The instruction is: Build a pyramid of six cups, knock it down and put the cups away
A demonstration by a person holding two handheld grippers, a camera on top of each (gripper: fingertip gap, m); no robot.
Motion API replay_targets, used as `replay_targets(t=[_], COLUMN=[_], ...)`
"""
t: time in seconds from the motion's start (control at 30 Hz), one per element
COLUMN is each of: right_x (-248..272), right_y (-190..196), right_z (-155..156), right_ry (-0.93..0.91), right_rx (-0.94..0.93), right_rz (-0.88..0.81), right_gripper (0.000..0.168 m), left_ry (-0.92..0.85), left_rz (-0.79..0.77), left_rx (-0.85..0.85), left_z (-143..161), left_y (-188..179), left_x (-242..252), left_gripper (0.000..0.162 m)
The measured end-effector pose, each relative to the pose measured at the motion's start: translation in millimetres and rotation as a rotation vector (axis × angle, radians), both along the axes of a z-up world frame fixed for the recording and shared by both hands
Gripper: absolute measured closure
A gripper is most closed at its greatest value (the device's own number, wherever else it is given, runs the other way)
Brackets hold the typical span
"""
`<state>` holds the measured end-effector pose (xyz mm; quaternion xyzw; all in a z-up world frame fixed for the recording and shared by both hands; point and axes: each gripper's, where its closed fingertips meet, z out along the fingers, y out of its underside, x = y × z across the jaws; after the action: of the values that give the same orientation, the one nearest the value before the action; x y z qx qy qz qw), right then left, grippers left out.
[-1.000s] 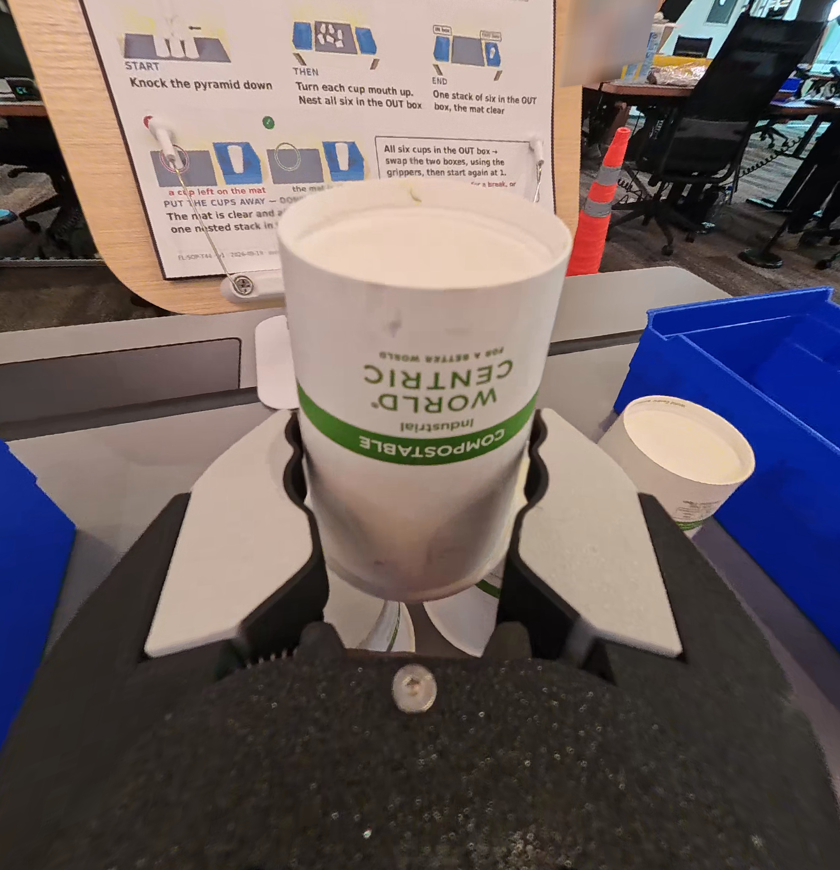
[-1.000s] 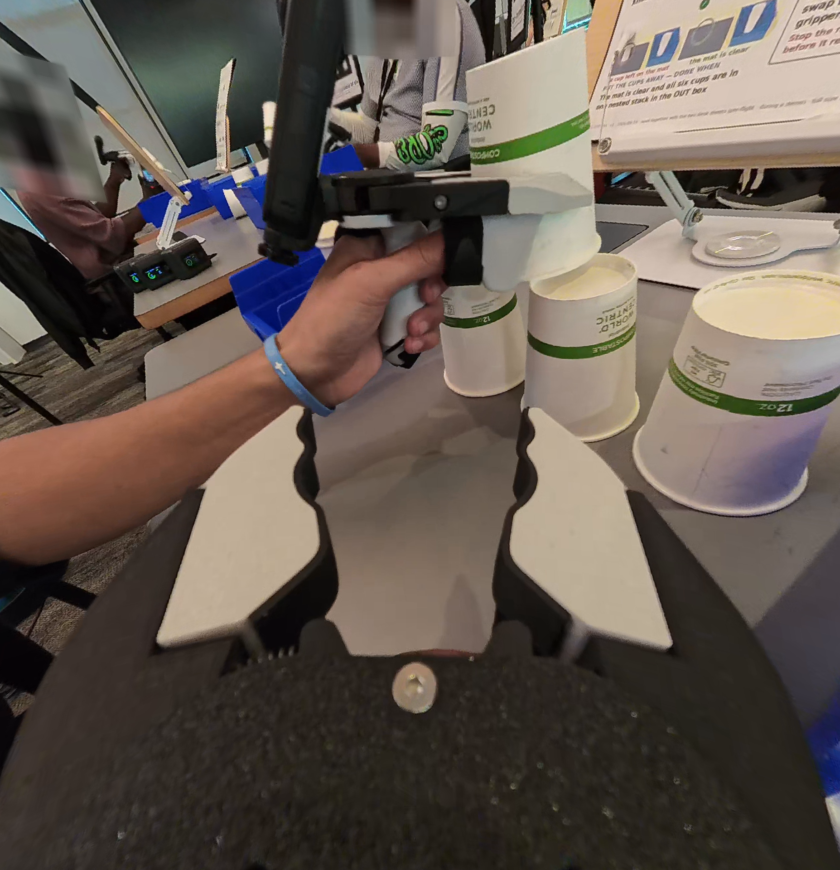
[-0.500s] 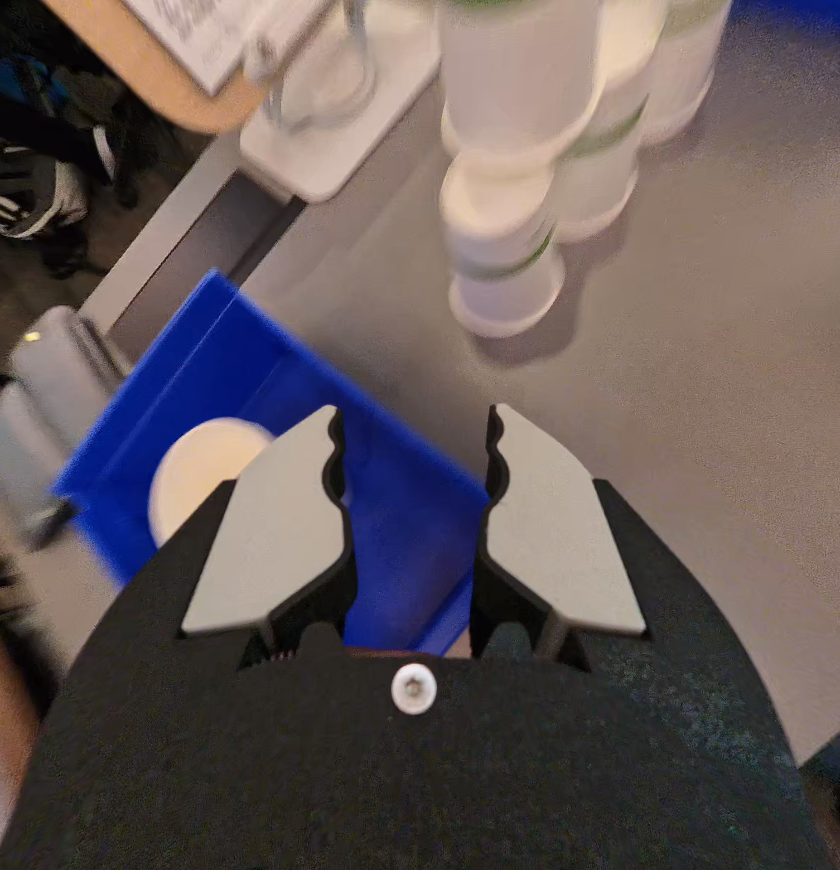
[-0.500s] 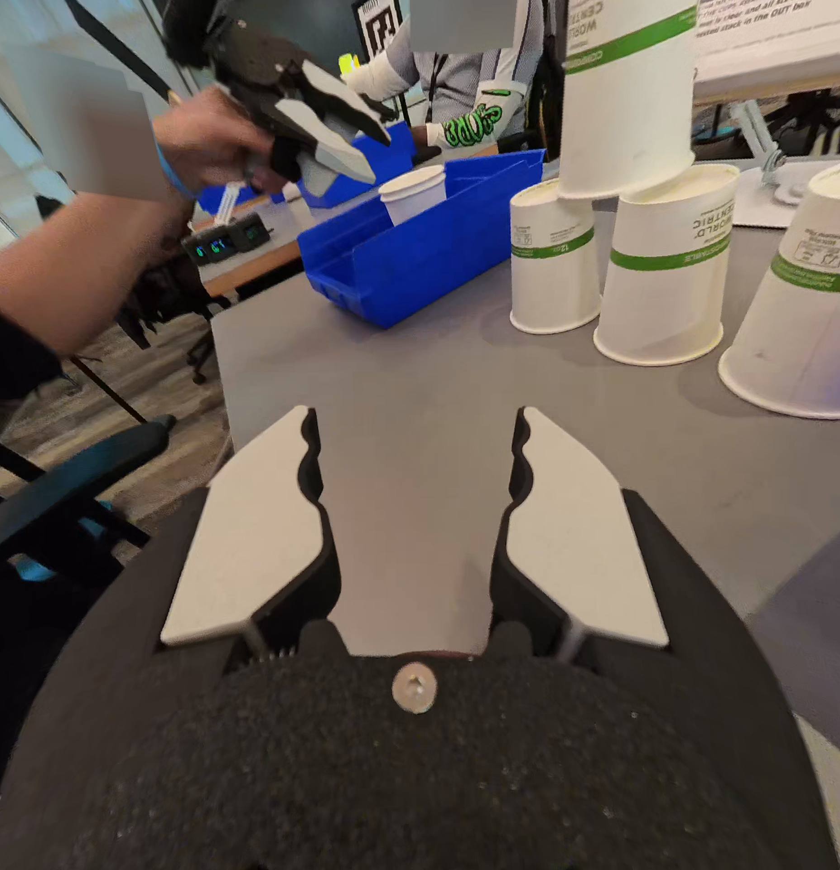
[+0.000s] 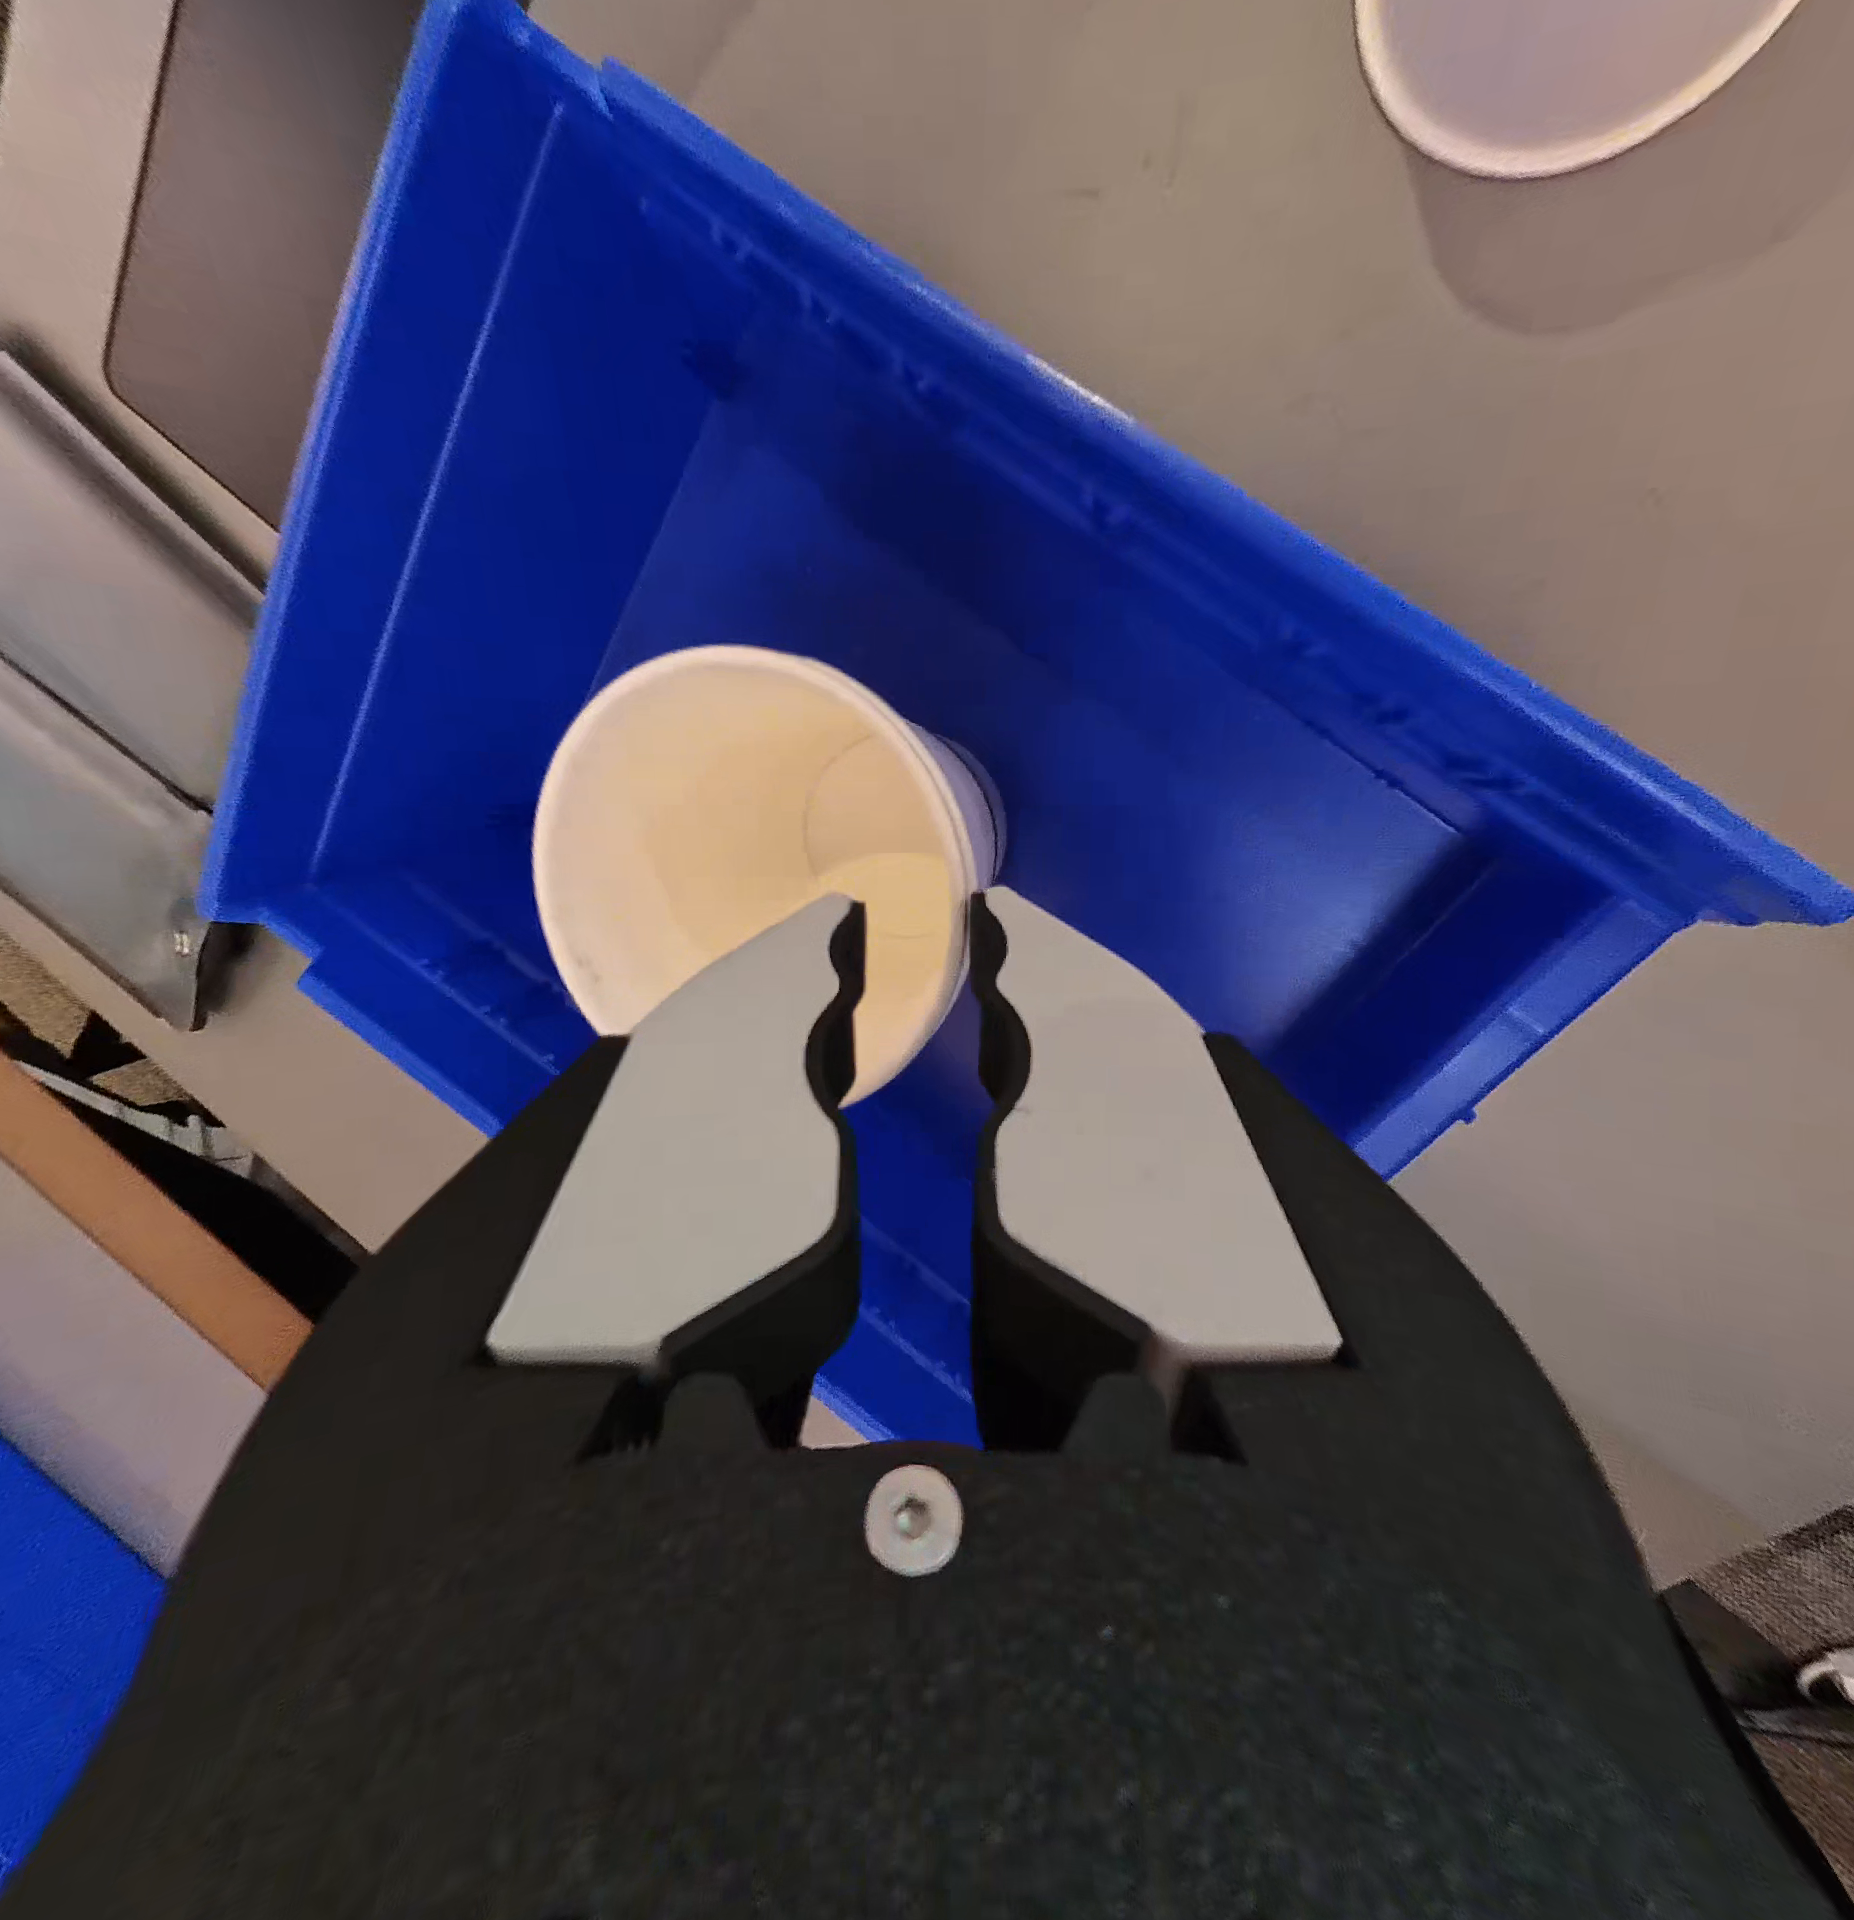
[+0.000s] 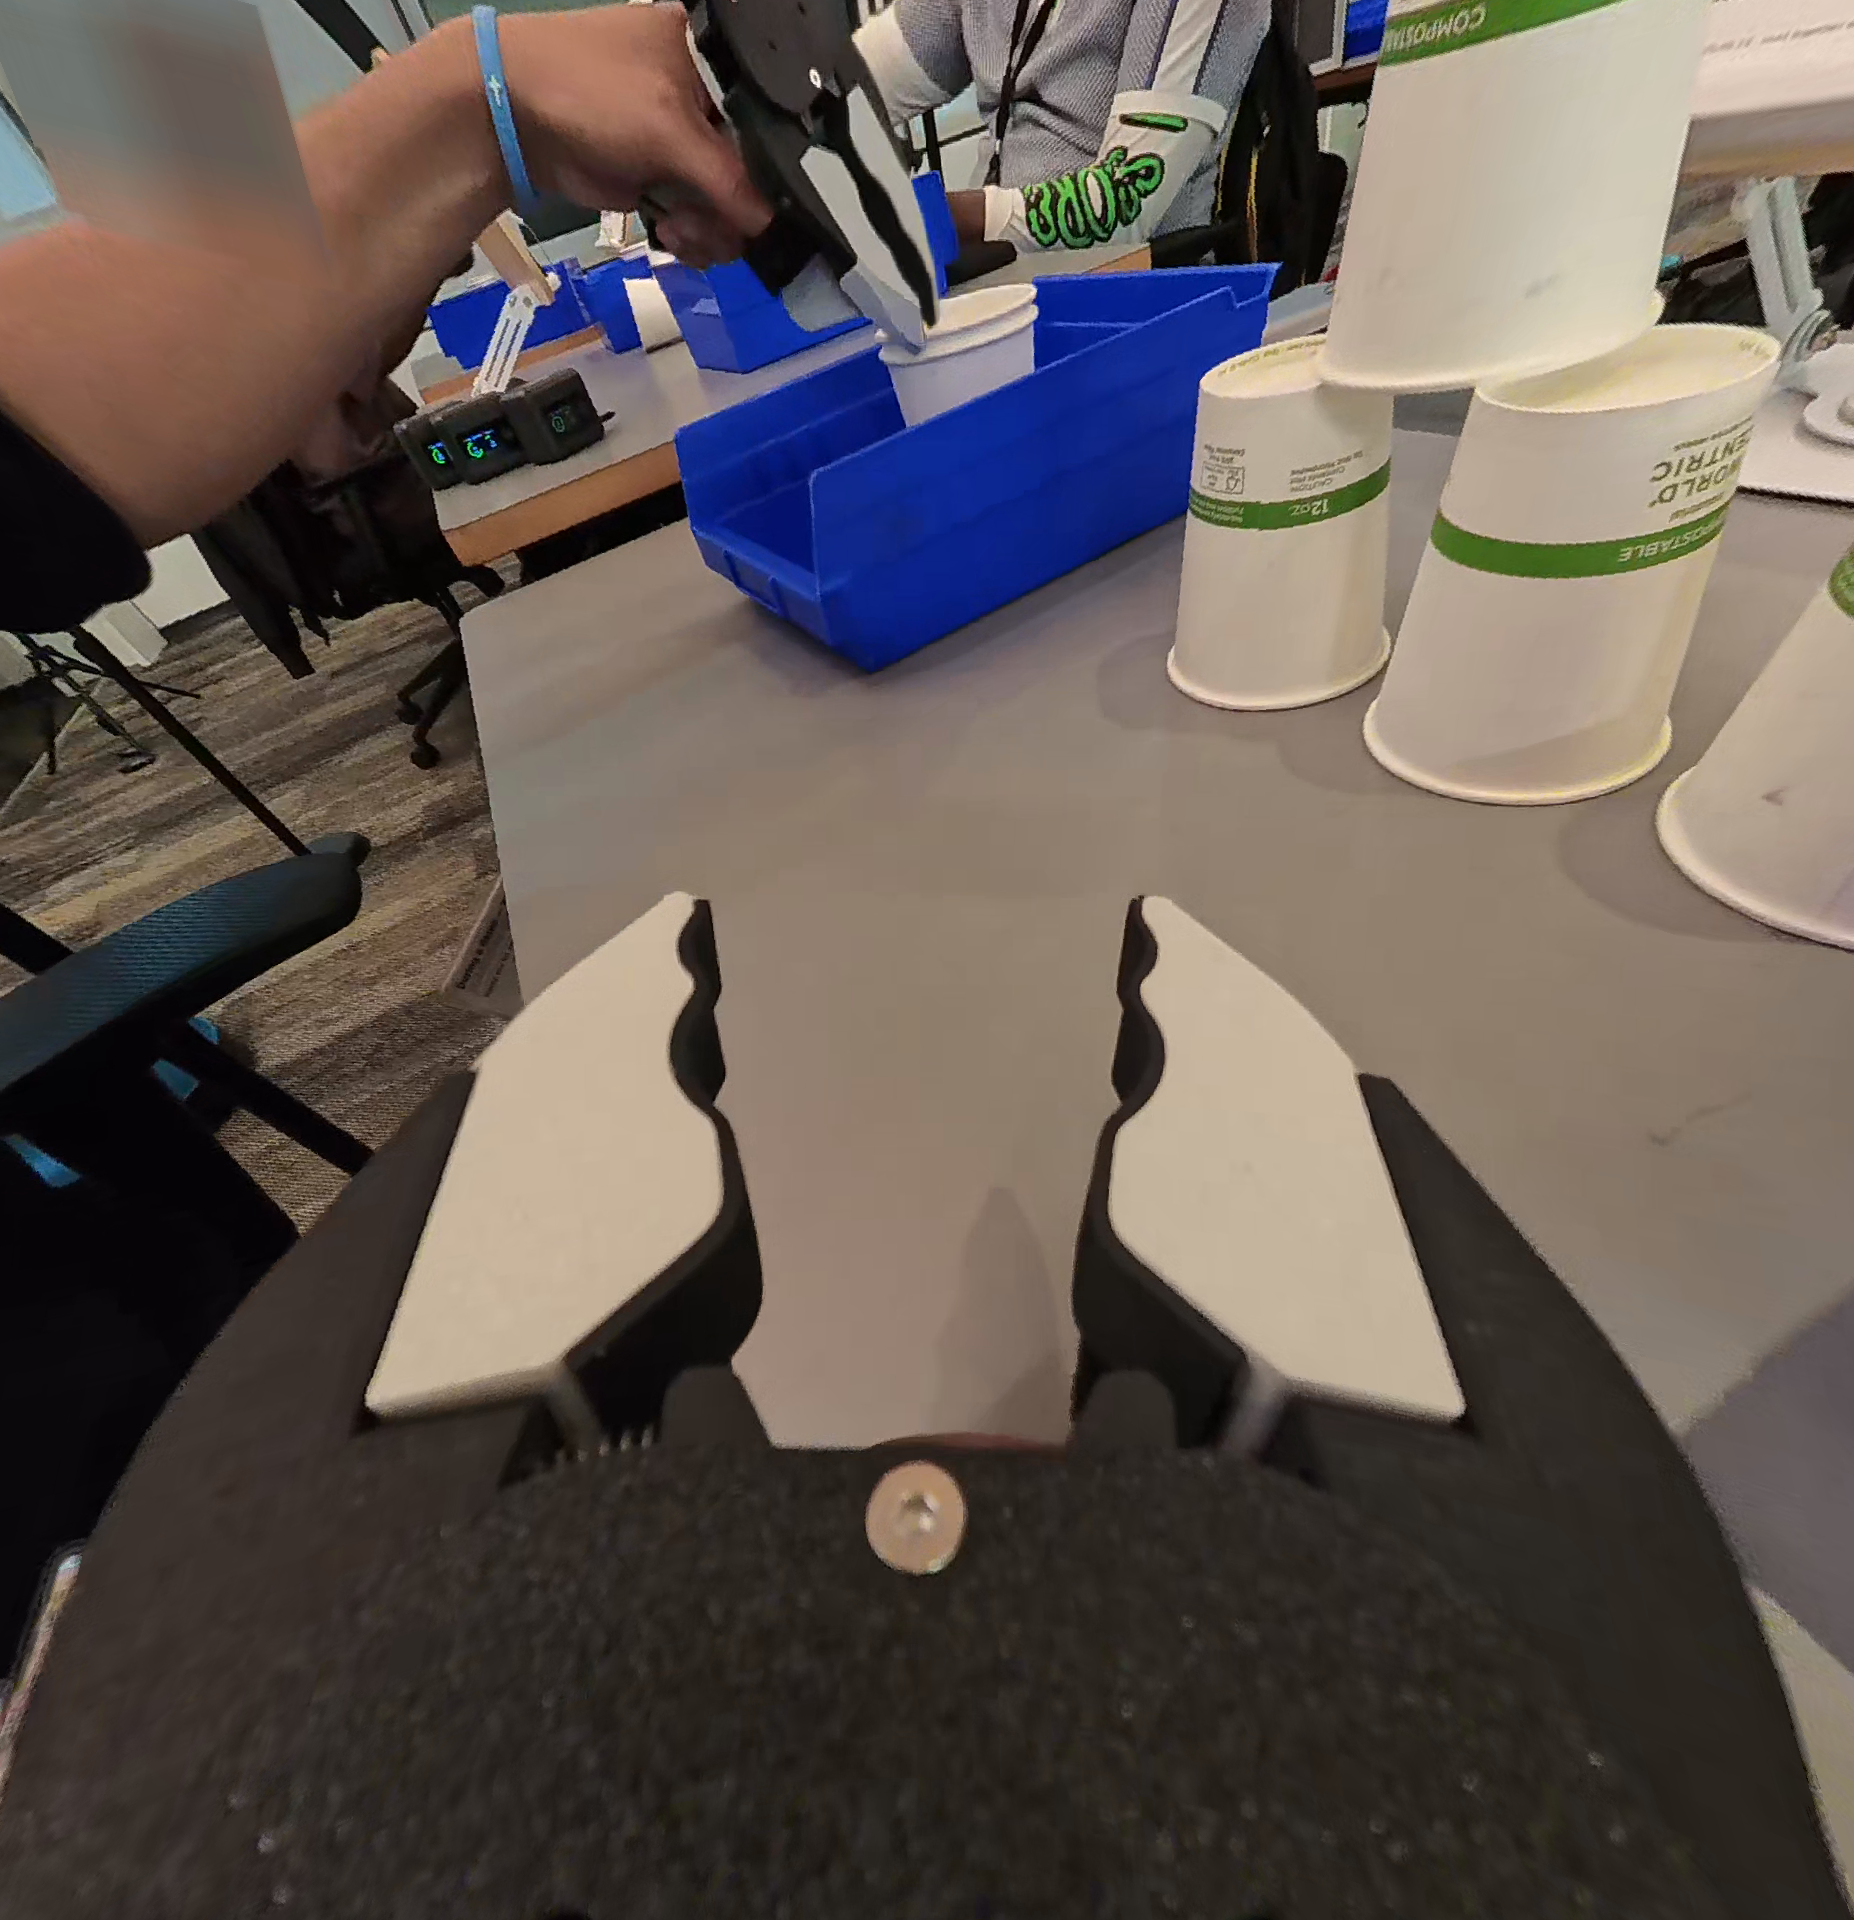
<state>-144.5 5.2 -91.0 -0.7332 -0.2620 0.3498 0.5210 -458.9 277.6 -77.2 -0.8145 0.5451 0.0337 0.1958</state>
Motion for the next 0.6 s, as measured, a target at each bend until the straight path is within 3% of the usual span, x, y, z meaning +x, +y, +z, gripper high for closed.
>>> replay_targets(t=[0.1,0.17,0.6], right_x=[-2.6,-3.4,-2.8], right_y=[-0.9,-1.4,-1.5], right_z=[-0.8,-0.7,-3.1], right_ry=[-0.003,-0.010,-0.004], right_rx=[-0.003,0.001,-0.021], right_rz=[0.011,0.015,0.024], right_gripper=[0.096,0.096,0.099], left_ry=[0.009,-0.001,-0.010], left_rz=[0.004,0.002,-0.034], left_rx=[-0.022,-0.033,-0.066], left_z=[-5.3,-6.0,-2.1], left_y=[-1.5,-2.3,-8.8], left_x=[-4.5,-5.4,-3.7], left_gripper=[0.144,0.156,0.157])
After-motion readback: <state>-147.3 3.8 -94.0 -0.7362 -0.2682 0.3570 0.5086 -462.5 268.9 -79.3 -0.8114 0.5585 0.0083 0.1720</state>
